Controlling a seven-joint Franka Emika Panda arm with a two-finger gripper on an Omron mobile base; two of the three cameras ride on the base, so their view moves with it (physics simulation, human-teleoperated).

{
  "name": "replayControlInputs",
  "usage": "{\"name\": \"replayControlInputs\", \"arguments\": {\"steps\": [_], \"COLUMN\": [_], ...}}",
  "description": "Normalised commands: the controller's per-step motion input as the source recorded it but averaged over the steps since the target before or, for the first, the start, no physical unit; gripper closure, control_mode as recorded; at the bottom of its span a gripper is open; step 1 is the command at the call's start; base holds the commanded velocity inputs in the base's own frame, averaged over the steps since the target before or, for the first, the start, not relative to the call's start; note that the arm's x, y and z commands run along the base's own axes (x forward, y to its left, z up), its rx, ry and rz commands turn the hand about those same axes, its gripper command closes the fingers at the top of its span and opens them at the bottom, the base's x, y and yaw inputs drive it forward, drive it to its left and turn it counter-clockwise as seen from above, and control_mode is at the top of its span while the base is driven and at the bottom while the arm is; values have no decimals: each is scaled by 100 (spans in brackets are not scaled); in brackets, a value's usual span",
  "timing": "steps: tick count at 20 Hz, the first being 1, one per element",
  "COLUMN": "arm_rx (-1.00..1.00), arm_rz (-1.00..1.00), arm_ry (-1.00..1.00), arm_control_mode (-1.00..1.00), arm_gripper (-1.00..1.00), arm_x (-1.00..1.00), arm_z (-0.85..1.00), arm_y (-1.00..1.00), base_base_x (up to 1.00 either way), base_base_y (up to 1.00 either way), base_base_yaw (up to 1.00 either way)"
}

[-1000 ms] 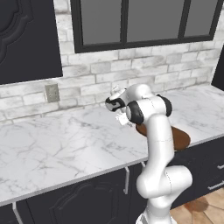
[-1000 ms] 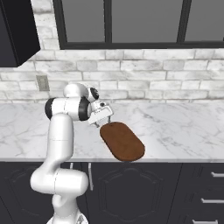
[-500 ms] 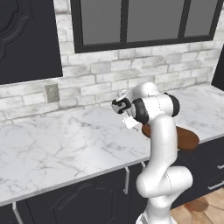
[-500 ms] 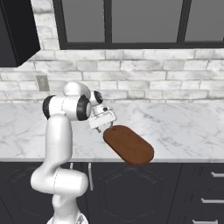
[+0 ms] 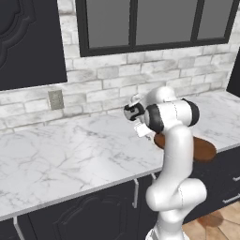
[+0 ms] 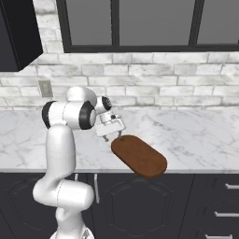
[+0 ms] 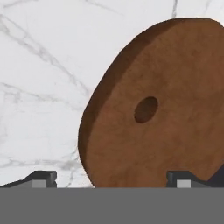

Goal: Move the cutting board and knife to the sink. Then move spray from the cabinet to the counter.

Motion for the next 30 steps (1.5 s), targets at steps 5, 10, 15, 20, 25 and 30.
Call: {"name": "replayControlInputs", "arguments": {"steps": [5, 10, 15, 20, 25, 30], "arm_rx": [2, 2, 8, 15, 22, 21], "arm_rz": [-8, -9, -16, -23, -19, -9], "arm_ry": [-41, -56, -53, -32, -11, -4], "arm_control_mode": [-100, -100, -100, -100, -100, -100], "arm_gripper": [-100, -100, -100, -100, -100, -100], "arm_x": [-4, -59, -100, -100, -100, -85], "arm_z": [86, 100, 65, 38, 0, 0], "arm_y": [0, -2, -40, -76, -100, -100], "base_base_x": [0, 0, 0, 0, 0, 0], "base_base_y": [0, 0, 0, 0, 0, 0], "base_base_yaw": [0, 0, 0, 0, 0, 0]}}
